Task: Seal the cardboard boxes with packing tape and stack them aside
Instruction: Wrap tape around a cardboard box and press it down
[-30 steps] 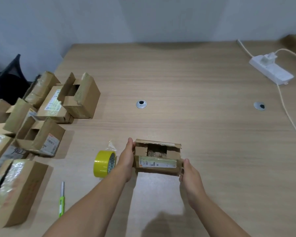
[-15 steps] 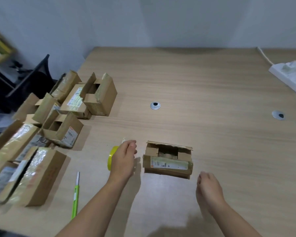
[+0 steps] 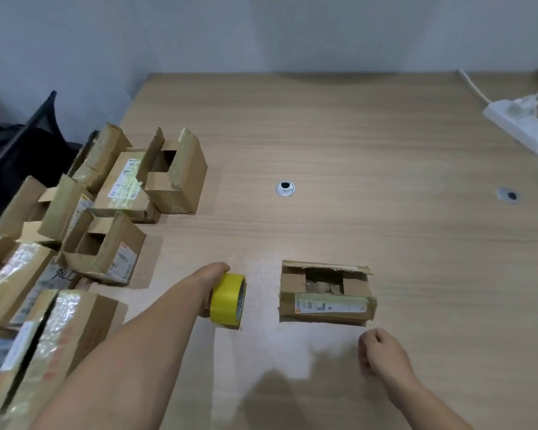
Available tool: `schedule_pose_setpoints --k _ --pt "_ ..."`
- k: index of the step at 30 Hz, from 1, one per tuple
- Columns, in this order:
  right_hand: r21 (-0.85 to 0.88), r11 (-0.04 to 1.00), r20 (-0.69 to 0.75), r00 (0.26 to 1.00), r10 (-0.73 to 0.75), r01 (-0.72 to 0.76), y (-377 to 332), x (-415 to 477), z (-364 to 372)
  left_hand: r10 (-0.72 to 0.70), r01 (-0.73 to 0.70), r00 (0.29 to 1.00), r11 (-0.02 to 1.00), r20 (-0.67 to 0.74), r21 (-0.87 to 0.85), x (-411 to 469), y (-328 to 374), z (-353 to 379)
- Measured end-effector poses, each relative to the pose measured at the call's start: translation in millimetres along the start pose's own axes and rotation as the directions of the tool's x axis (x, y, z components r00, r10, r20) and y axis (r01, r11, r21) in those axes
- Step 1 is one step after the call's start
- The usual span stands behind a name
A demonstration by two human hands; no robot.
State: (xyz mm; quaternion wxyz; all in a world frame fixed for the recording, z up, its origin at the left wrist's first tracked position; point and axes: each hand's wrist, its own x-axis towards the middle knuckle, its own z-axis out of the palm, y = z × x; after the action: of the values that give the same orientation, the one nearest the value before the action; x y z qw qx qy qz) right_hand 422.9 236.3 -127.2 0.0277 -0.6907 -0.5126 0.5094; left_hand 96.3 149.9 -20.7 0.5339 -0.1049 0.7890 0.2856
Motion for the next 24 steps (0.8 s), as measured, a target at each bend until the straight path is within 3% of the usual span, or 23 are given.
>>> schedule_pose_setpoints --k 3,9,16,24 --pt "0.049 0.999 0.052 0.999 -0.013 0.01 3 -4 -4 -0.053 0.049 0.996 0.997 0.073 0.058 9 11 0" --pt "0.116 0.992 0.106 0.993 -0.055 0.043 2 -9 -10 -0.063 0.053 0.996 0.984 0.058 0.168 19 13 1" --pt "0.338 0.941 0.053 0.999 -0.003 -0.015 -20 7 -21 -0.009 0.003 1.0 0.972 0.023 0.233 20 7 9" --pt "0.199 0.98 0.016 1.0 -0.024 0.02 -46 20 -21 -0.029 0.018 0.999 0.947 0.031 0.32 20 2 7"
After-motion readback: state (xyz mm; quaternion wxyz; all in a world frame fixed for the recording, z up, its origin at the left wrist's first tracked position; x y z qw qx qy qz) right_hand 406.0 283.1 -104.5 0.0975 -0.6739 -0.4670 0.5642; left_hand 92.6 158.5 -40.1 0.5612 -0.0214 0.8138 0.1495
